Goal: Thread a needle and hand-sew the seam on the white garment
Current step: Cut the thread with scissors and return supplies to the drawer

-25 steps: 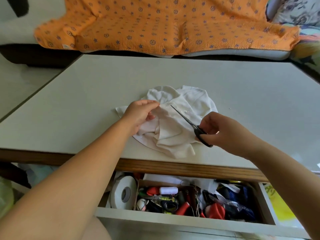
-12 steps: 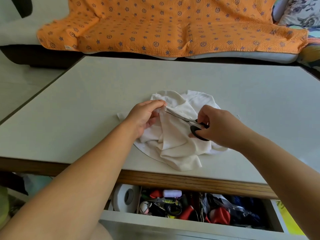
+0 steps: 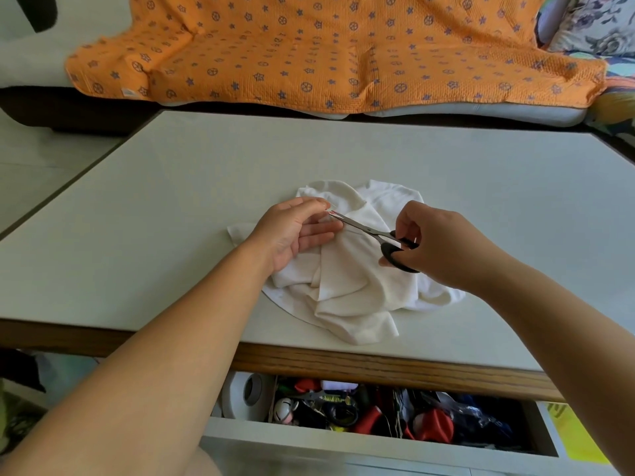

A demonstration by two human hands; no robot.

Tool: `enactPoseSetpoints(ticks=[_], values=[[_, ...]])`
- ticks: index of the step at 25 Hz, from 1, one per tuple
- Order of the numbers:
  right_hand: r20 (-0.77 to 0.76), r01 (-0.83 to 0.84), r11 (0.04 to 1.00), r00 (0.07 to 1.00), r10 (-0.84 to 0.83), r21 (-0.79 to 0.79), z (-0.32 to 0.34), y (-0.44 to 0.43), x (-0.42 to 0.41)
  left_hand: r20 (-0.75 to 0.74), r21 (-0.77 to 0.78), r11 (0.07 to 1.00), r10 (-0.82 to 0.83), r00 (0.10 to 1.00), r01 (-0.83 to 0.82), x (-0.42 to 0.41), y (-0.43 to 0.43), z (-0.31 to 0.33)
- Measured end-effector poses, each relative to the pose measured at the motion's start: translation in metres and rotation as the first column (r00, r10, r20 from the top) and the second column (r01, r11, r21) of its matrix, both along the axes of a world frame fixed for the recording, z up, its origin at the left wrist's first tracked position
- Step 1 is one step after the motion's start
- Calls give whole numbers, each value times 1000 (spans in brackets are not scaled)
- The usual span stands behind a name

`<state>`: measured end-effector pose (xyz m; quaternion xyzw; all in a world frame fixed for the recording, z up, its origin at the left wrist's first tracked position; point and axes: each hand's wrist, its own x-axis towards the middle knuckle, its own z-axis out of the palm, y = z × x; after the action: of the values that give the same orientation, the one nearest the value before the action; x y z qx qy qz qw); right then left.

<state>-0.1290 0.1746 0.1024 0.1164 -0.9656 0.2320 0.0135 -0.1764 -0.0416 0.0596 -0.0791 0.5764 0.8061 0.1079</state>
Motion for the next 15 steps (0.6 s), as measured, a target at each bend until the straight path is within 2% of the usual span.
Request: enactPoseSetpoints(ticks=[15], values=[[-5,12,999,1000,-12,50,2,-5,-6,3,-27,999,-32,999,32,1,-3,2]])
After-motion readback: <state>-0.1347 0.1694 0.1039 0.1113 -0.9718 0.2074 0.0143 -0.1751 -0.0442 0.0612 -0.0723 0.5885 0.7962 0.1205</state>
